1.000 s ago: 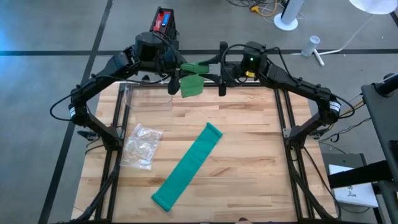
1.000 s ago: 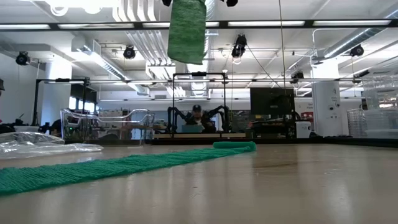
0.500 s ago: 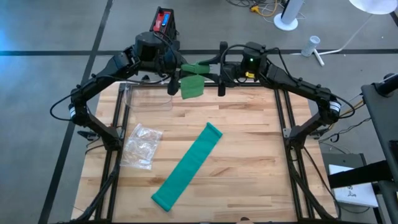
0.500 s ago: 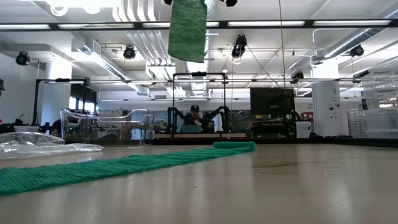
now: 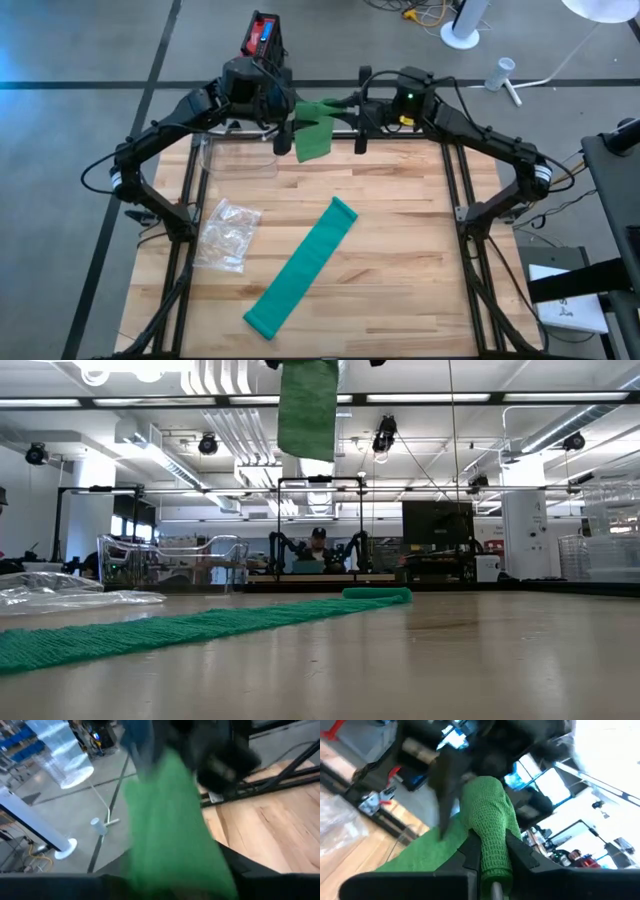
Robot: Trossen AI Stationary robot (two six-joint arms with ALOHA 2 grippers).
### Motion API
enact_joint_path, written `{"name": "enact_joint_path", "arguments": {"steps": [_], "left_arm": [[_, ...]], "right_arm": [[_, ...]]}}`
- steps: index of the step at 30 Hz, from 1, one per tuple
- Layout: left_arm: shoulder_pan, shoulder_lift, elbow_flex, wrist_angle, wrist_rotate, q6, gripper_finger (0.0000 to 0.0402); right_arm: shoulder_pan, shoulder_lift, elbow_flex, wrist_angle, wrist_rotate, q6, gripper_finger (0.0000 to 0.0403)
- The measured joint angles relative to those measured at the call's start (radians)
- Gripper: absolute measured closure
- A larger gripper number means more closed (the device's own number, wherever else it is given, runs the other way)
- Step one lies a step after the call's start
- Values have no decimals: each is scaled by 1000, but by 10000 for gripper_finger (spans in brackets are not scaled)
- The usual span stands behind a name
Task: Roll bandage
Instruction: Roll the green bandage
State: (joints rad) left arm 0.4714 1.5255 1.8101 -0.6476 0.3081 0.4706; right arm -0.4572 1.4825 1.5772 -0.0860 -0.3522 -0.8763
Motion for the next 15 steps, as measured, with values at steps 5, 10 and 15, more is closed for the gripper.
{"name": "enact_joint_path", "arguments": {"steps": [5,10,15], "left_arm": [[1,-1,-63,93,-2,-8,213],[2,-1,-103,200,-4,-42,230],[9,-2,-129,221,-7,-68,356]], "right_arm": [[-3,-27,2,12,1,52,365],[-2,-29,2,-11,-5,71,365],[-2,-31,2,-18,-7,102,363]]}}
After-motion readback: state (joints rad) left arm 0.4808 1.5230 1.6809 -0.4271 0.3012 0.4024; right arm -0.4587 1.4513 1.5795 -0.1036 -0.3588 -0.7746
